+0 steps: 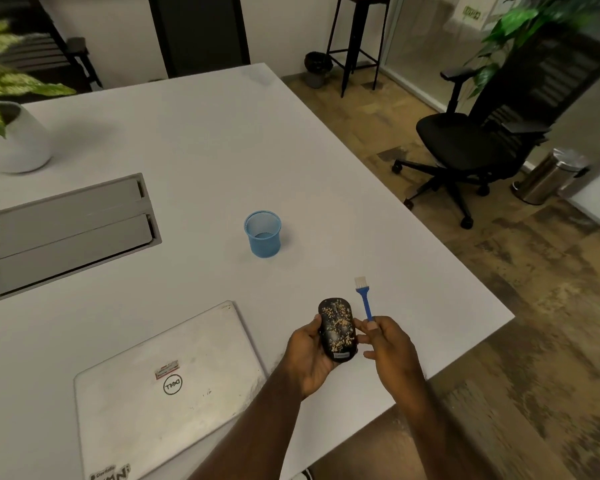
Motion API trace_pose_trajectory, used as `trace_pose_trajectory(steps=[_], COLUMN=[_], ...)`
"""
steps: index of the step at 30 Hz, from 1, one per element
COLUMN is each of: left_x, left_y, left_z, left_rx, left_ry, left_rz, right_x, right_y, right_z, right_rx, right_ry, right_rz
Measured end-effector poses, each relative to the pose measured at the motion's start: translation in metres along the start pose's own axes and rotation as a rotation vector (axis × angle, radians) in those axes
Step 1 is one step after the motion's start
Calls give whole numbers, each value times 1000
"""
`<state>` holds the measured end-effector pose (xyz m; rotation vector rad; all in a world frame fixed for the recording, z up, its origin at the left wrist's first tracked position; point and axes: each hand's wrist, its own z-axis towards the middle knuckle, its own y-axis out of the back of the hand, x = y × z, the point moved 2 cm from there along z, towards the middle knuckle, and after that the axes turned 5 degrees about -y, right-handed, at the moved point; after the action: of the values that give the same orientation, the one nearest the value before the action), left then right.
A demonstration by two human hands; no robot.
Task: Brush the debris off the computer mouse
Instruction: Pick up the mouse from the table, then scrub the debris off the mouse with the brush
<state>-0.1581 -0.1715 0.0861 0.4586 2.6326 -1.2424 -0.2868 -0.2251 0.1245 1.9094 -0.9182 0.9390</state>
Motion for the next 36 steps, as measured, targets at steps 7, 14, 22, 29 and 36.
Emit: trace_pose_trajectory(steps=[7,14,22,29,36], left_x=[9,20,53,85,112], left_y=[-20,-31,-20,-22,-41], left_z=[-71,-134,-184,-211,-216], left_rx=[153,225,155,139,119], left_ry=[93,172,190,234,202], left_rz=[32,68,106,206,235], right_x=[18,26,8,-5,-21], right_y=[38,68,59,60,93], right_z=[-87,-190,-286,-337,-350], right_rx=[-24,-244,-455,-573,-601], right_ry=[-38,-40,-54,10,73], right_rz=[55,174,218,335,533])
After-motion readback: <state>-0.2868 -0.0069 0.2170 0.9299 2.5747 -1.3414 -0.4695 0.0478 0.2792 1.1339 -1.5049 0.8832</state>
